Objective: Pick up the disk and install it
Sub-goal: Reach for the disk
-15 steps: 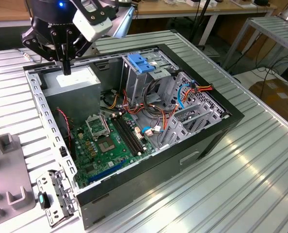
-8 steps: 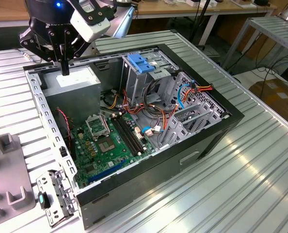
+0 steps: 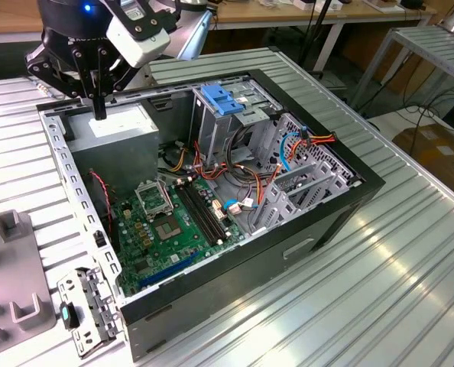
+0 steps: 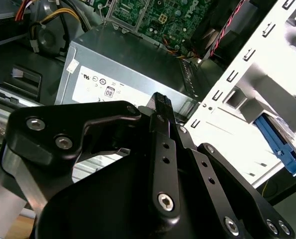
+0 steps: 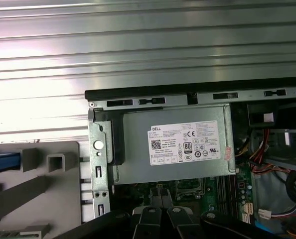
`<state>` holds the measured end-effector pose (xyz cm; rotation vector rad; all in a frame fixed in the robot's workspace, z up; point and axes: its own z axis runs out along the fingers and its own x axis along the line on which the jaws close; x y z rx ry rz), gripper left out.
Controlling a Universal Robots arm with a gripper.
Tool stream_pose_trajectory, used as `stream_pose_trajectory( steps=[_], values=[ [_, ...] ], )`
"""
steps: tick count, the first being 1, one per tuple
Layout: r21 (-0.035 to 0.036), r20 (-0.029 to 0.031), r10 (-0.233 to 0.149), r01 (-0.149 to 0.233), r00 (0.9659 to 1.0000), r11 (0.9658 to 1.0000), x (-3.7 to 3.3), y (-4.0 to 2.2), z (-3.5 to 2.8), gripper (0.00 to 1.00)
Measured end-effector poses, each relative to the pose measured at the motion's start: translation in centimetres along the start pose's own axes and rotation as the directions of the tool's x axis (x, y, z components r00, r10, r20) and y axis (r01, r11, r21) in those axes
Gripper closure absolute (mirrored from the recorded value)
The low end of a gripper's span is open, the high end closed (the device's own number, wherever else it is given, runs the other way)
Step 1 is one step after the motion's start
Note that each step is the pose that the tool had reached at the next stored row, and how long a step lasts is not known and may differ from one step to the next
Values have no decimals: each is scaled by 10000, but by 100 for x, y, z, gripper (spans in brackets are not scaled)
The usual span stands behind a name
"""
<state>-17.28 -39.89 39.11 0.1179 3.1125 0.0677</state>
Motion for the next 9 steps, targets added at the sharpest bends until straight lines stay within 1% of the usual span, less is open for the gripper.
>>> stream_pose_trajectory(
  steps=[9],
  values=[
    [0,0,0,0,10000,10000,39,-3,3,89]
  ],
)
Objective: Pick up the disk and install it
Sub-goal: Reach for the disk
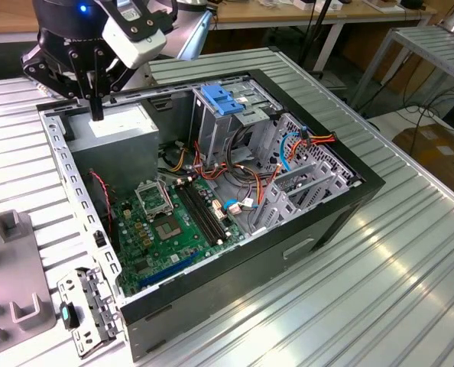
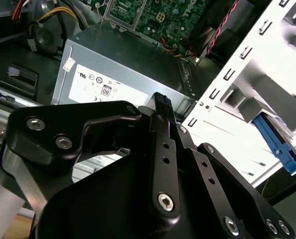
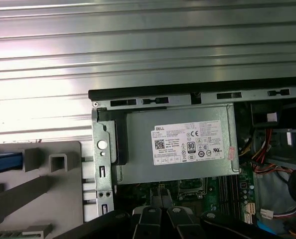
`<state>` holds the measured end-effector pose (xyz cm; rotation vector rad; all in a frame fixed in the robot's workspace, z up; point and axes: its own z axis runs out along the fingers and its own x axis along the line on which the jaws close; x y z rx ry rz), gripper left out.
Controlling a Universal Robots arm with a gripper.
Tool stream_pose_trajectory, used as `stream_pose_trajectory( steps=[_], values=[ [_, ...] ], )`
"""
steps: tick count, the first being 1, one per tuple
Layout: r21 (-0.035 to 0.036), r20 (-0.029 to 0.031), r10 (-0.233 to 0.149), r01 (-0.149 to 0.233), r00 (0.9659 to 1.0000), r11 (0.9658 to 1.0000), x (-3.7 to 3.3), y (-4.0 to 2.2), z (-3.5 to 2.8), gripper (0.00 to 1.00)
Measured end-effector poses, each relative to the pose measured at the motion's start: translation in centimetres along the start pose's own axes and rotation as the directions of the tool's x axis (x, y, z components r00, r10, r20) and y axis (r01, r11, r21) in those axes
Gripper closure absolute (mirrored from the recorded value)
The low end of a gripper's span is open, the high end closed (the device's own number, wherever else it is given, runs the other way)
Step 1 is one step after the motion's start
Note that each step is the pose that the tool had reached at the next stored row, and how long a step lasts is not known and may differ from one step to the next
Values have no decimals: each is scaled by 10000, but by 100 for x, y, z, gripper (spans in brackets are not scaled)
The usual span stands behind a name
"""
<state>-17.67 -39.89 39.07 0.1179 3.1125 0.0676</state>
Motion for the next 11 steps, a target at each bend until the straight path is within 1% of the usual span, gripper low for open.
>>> stream_pose_trajectory(
  steps=[11],
  values=[
    [0,-3,0,0,10000,10000,46,-4,4,89]
  ],
)
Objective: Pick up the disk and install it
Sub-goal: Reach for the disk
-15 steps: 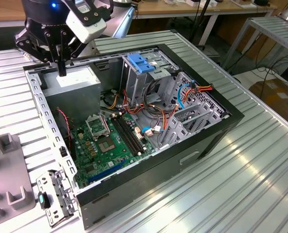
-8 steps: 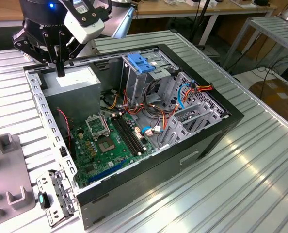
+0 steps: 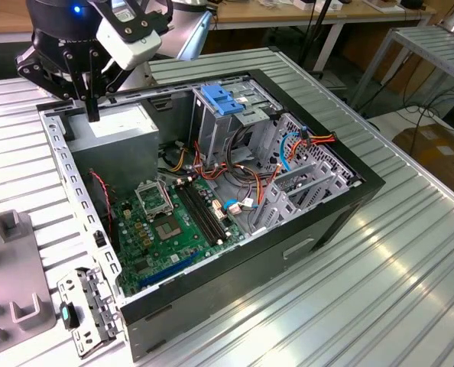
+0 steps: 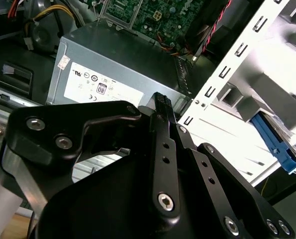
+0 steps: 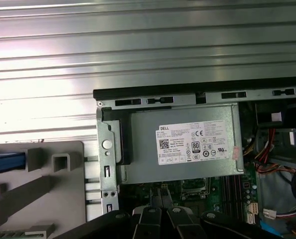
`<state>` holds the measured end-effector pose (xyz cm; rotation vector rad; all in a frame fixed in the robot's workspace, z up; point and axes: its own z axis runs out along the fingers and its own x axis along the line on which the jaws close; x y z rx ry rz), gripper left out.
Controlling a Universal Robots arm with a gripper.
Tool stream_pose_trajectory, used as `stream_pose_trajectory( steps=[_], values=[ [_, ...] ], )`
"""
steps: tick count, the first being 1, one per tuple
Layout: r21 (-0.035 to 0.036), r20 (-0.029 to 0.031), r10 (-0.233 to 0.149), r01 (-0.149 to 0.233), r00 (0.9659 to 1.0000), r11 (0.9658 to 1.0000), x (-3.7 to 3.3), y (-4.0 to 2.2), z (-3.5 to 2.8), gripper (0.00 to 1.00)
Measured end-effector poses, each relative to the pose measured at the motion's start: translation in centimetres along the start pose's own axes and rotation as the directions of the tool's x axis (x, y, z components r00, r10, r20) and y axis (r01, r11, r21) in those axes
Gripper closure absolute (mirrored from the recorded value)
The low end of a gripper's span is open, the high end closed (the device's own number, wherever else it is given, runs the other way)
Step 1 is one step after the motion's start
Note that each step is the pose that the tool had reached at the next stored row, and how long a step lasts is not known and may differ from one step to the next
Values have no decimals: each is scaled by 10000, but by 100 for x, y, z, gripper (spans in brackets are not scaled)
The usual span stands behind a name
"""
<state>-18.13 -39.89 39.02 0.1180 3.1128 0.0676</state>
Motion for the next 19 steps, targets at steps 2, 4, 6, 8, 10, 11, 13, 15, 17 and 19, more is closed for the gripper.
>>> stream_pose_trajectory(
  steps=[2,4,6,8,10,11,13,15,17,19],
  values=[
    [0,-1,0,0,10000,10000,4,0,1,89],
    [0,-2,0,0,10000,10000,9,-1,2,89],
    [0,-3,0,0,10000,10000,13,-1,3,89],
    [0,-4,0,0,10000,10000,17,-1,4,89],
    [0,-6,0,0,10000,10000,23,-2,5,89],
    [0,-6,0,0,10000,10000,27,-2,6,89],
    [0,-6,1,-1,10000,10000,31,-3,6,89],
    [0,-7,1,-1,10000,10000,40,-3,8,89],
    [1,-8,1,-1,10000,10000,48,-4,8,89],
    [0,-8,0,0,10000,10000,53,-5,9,89]
  ],
)
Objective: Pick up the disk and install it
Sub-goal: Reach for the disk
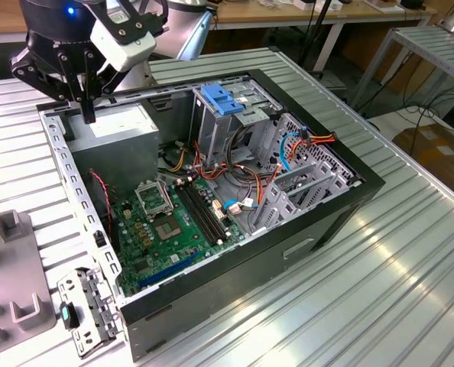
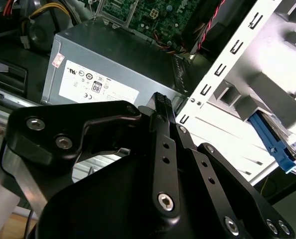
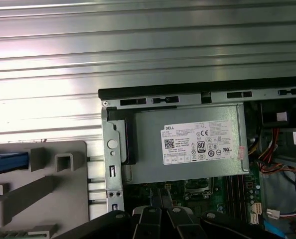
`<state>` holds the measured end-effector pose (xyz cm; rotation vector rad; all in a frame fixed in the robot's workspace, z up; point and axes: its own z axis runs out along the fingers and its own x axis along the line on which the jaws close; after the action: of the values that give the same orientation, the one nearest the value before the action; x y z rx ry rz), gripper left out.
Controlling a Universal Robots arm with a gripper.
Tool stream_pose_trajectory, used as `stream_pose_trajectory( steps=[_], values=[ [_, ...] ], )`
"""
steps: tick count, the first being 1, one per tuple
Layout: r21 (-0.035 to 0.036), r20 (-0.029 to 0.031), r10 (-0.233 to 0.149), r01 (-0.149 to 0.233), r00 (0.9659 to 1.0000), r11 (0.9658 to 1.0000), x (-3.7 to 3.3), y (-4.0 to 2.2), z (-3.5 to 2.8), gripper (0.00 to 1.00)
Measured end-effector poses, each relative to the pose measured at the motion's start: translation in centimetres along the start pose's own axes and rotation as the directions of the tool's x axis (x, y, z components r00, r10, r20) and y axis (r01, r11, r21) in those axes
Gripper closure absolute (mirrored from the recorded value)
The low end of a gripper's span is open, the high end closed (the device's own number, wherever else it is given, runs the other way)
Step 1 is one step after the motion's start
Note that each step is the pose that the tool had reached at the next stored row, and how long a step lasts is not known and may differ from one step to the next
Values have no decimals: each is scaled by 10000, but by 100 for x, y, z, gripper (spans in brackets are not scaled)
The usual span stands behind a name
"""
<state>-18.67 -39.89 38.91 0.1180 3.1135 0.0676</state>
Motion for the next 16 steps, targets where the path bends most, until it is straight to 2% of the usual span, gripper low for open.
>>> stream_pose_trajectory(
  steps=[16],
  values=[
    [0,-1,0,0,10000,10000,48,-4,7,89]
  ],
)
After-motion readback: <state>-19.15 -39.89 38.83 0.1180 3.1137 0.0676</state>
